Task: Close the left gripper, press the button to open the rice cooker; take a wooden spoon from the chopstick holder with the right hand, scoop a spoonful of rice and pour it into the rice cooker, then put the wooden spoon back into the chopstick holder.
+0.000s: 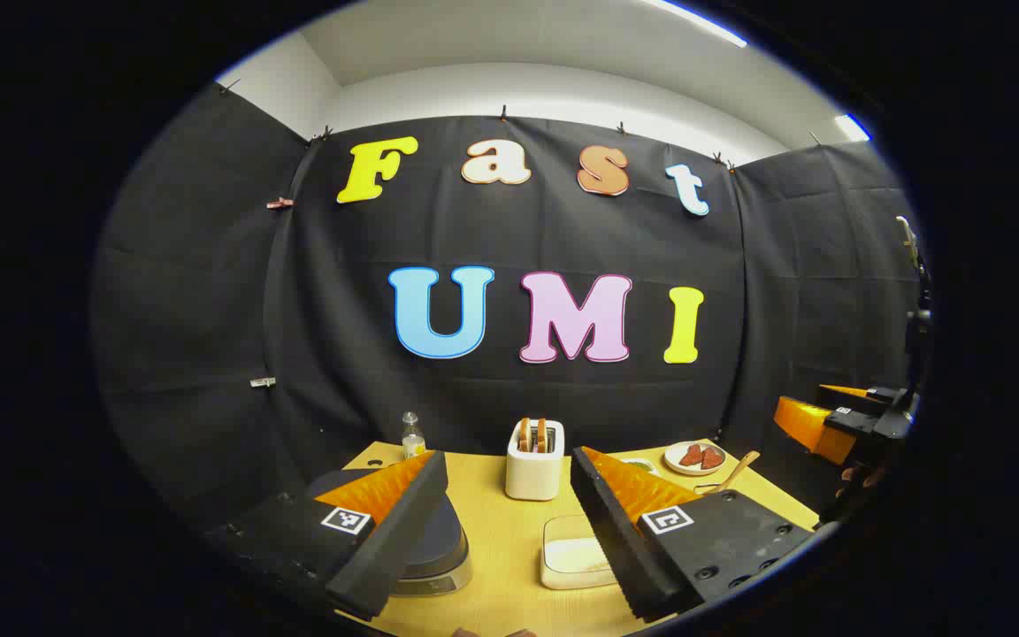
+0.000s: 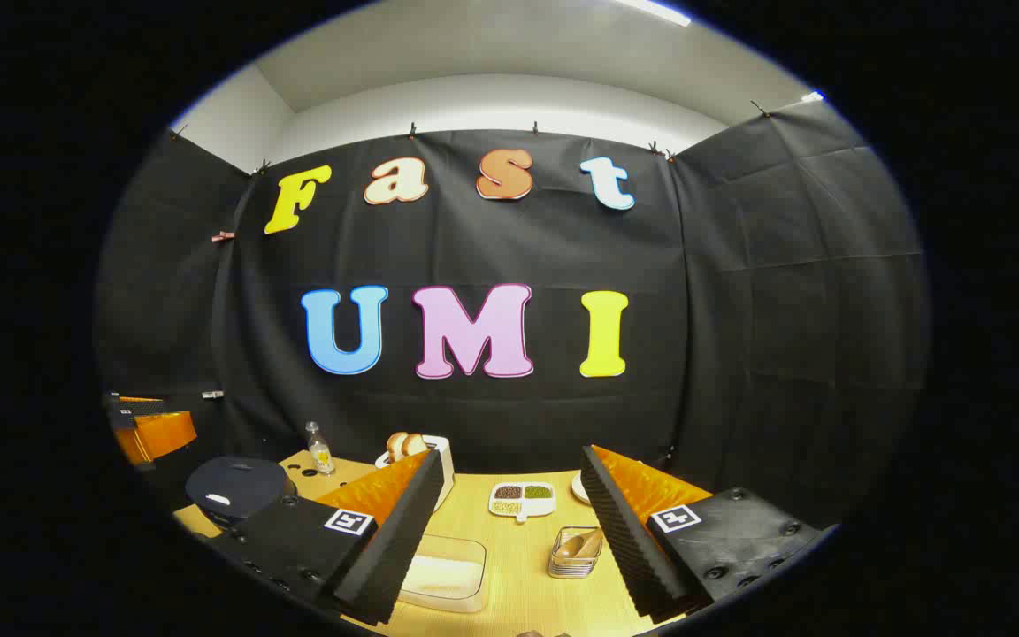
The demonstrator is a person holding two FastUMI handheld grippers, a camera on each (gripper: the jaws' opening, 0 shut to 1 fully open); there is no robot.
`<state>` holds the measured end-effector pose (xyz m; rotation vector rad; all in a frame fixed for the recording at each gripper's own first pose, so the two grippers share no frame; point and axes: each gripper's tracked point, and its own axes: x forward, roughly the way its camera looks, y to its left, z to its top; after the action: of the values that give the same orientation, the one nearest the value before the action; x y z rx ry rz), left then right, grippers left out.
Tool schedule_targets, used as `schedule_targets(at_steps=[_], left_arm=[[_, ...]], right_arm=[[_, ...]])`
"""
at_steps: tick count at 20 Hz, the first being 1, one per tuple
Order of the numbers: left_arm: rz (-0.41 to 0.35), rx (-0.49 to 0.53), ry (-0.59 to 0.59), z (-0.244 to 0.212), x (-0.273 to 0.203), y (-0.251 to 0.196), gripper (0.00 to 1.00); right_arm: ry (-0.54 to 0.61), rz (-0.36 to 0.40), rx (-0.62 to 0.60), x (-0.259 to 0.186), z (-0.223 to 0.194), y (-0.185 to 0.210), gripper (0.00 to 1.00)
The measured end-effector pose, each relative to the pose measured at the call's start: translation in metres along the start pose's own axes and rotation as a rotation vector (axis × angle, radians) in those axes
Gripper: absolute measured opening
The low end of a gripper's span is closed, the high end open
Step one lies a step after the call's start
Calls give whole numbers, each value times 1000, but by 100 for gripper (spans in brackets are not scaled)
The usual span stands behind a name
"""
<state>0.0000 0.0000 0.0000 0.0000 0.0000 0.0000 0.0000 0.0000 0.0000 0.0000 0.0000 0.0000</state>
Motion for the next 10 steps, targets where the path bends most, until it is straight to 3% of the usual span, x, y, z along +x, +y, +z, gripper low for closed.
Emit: schedule_targets(at_steps=[1,10], left_arm=[[2,-10,2,-2,-1,-2,95],[77,-66,39,-12,-11,18,95]], right_arm=[[18,0,2,2,-3,1,96],[57,40,-15,16,-7,11,98]])
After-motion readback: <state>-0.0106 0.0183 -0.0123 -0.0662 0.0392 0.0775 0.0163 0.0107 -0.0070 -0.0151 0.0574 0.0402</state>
